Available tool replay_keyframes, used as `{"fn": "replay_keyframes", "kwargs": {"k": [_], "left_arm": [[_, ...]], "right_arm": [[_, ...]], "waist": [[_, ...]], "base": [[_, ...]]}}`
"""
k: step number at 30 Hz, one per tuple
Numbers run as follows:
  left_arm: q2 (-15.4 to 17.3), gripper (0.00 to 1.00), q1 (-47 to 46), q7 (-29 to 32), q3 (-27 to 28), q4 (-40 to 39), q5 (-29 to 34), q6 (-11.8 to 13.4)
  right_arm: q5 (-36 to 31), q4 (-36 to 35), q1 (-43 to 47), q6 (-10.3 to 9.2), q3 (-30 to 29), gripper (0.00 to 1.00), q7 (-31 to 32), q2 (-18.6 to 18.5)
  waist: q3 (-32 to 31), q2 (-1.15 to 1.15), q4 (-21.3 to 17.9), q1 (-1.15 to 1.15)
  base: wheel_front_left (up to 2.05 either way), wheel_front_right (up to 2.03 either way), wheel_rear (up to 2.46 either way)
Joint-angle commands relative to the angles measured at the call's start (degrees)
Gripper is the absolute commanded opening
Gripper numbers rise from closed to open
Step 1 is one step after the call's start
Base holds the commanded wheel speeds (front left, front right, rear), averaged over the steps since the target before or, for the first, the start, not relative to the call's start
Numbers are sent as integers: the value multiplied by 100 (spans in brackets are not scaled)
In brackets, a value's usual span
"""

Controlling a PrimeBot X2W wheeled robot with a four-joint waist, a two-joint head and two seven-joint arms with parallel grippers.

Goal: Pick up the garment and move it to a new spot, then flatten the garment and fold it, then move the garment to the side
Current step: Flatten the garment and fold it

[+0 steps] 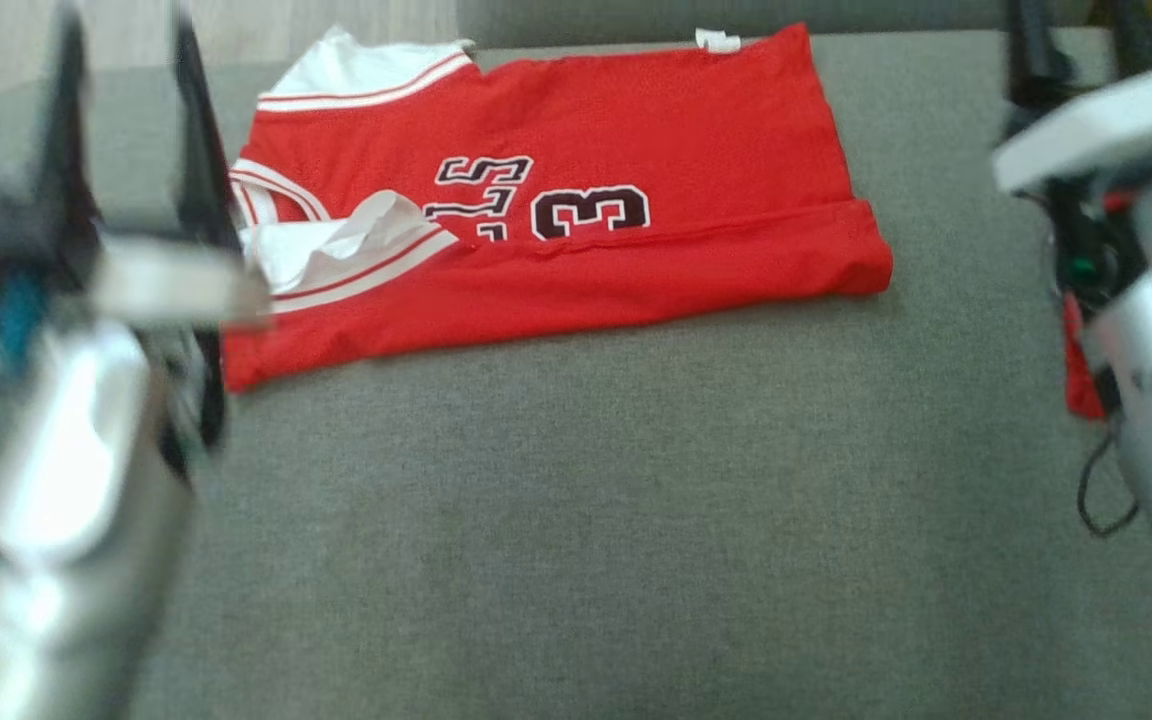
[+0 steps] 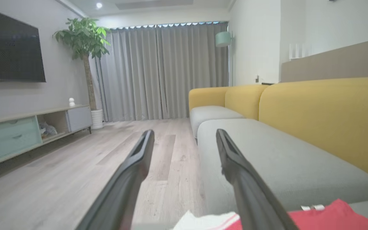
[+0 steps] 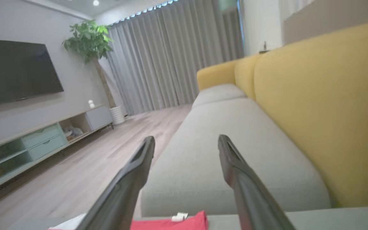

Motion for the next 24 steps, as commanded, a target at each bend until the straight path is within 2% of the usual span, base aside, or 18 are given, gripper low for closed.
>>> {"fn": "replay_keyframes", "kwargs": {"k": [1,5,7,9,11,15,24], "left_arm": [[60,100,333,-21,374,-360,149,91],[-272,100,1289,-22,725,-815,400,168],[-448,100,1711,-22,850,-943,504,147],[-615,100,2088,-22,990,-1020,578,103],[-735,100,2391,-22,1067,-1032,700,10],[-910,100,2637,-22,1232,-988,817,-100],[-1042,100,2478,-22,1540,-509,1167,-415]], "right_arm": [[-544,-554,580,-5,-640,100,-57,274],[-1908,-1835,1940,-5,-1975,100,-58,1083],[-2307,-2374,2551,-5,-2332,100,-59,1299],[-2539,-2813,3085,-5,-2383,100,-59,1362],[-2363,-3097,3513,-5,-2222,100,-59,1369],[-2229,-3284,3903,-5,-2092,100,-59,1371],[-2154,-3544,3893,-5,-1993,100,-60,1373]], "waist": [[-111,0,34,1],[-256,0,18,1],[-321,0,12,1],[-369,0,-10,1],[-388,0,-26,1],[-393,0,-62,1],[-200,0,-203,1]], "base": [[0,0,0],[0,0,0],[0,0,0],[0,0,0],[0,0,0],[0,0,0],[0,0,0]]}}
